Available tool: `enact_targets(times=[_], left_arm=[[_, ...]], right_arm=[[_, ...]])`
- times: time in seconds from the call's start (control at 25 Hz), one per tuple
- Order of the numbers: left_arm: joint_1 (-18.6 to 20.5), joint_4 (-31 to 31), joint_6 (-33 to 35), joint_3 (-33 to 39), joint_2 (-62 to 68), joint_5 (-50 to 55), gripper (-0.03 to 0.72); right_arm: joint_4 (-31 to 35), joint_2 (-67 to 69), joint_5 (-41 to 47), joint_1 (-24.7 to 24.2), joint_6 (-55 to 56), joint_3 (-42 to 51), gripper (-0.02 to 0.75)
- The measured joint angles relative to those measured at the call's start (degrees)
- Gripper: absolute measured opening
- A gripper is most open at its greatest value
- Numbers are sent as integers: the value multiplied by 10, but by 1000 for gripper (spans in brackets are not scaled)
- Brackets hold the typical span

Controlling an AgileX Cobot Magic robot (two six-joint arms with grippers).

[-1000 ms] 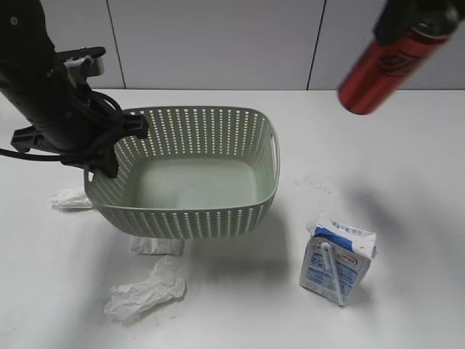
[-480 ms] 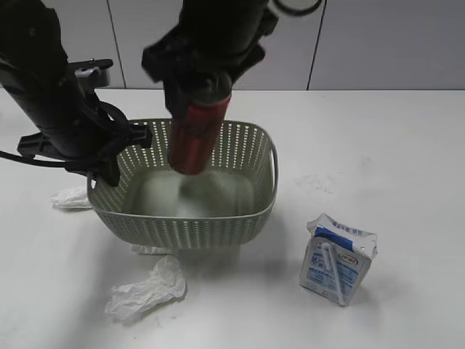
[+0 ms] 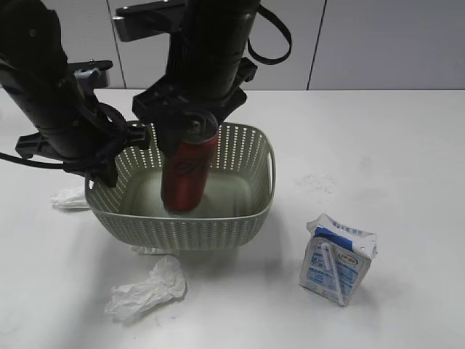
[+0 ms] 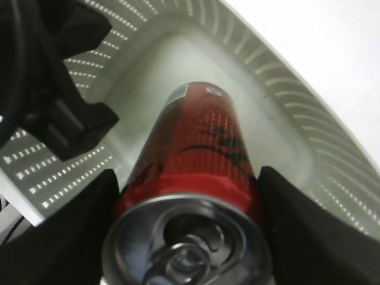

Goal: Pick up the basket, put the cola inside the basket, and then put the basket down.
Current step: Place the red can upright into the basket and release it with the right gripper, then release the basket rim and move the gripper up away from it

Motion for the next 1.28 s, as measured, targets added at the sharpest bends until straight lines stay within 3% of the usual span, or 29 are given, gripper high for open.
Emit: enact_targets(times=[0.16, 0.48, 0.64, 0.88, 1.12, 1.28], left_arm=[[0, 2, 0, 0, 1, 1, 2], [0, 2, 0, 0, 1, 2, 2], [0, -10, 0, 0, 1, 2, 2], [0, -34, 0, 0, 1, 1, 2], [0, -55, 0, -28, 9, -7, 2], [0, -55, 0, -105, 50, 8, 2]], right_arm=[[-3, 0, 0, 1, -7, -1, 633], [-8, -64, 1, -32, -8, -1, 631], [-21, -105, 1, -98, -8, -3, 625], [-33, -132, -1, -249, -8, 11, 601], [-33, -206, -3, -378, -10, 122, 593], [-37, -305, -3, -409, -34, 238, 593]])
